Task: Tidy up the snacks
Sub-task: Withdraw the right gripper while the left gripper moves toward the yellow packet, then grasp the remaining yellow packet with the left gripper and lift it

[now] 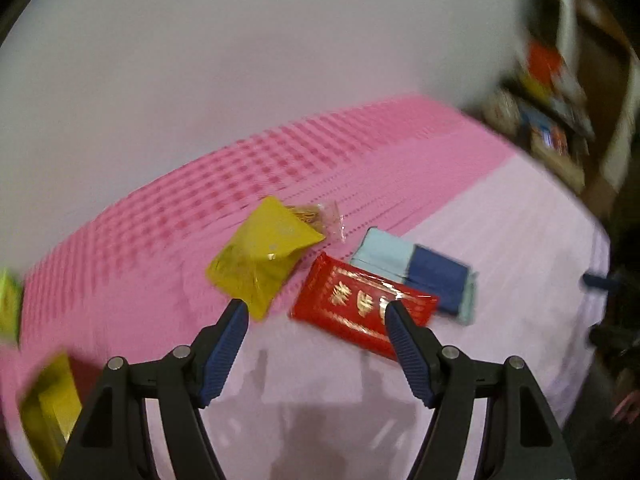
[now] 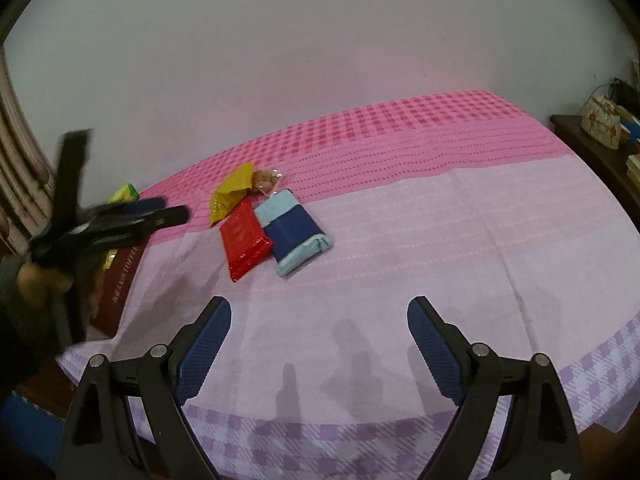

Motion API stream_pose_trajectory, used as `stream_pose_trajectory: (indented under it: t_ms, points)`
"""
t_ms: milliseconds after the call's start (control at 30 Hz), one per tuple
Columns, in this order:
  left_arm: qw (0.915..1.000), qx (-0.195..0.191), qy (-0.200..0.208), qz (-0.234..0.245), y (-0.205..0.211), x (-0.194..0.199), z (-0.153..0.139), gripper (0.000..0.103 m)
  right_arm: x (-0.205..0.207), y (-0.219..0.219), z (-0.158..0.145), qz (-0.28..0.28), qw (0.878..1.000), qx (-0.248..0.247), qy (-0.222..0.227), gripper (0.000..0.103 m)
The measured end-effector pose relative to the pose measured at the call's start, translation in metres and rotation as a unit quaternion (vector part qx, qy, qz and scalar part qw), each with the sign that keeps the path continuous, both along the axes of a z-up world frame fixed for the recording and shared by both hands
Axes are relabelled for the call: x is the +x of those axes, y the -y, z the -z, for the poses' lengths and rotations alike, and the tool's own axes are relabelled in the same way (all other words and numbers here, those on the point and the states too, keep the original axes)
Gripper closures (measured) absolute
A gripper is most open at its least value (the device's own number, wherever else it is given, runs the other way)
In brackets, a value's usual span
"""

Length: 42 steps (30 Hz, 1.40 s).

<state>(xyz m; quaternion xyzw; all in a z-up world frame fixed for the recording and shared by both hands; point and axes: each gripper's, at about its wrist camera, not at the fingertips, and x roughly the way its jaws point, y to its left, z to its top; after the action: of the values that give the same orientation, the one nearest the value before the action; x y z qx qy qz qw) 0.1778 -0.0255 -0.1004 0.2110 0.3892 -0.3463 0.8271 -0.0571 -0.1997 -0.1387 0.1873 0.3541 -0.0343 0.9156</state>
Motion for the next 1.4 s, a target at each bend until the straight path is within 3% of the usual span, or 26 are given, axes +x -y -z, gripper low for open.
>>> stream_pose_trajectory:
  t_ms: [100, 367, 500, 633, 700, 967, 1167, 1400]
  points:
    - [0.9968, 0.059, 0.019, 0.050, 0.016, 0.030, 0.011, 0.031, 0.001, 0.008, 0.007, 0.006, 1.000, 0.007, -0.013, 0.015]
    - [0.9845, 0.129, 0.003, 0.118, 0.039, 0.083, 0.035, 0.031, 0.007, 0.006, 0.009, 0.003, 1.000, 0.003, -0.012, 0.015]
    - [0.9775, 0.154, -0.033, 0.140, 0.049, 0.103, 0.053, 0.030, 0.013, -0.001, 0.017, -0.013, 1.000, 0.000, -0.025, 0.015]
    - [0.9832, 0.135, -0.036, 0.118, 0.052, 0.115, 0.055, 0.031, 0.015, 0.000, 0.023, -0.016, 0.999, 0.002, -0.033, 0.015]
    - [0.9867, 0.115, -0.048, 0.105, 0.048, 0.118, 0.053, 0.048, 0.016, 0.002, 0.025, -0.014, 0.999, 0.005, -0.035, 0.015]
    - [0.9895, 0.120, -0.015, 0.079, 0.017, 0.095, 0.028, 0.049, 0.014, 0.008, 0.022, -0.008, 0.999, 0.014, -0.033, 0.015]
    - [0.9956, 0.090, 0.022, 0.012, -0.012, 0.068, -0.016, 0.049, 0.007, 0.001, 0.005, -0.015, 1.000, 0.007, -0.013, 0.015]
    - [0.9945, 0.052, 0.062, -0.066, -0.041, 0.033, -0.072, 0.049, -0.005, -0.011, -0.021, -0.023, 0.999, -0.009, 0.021, 0.015]
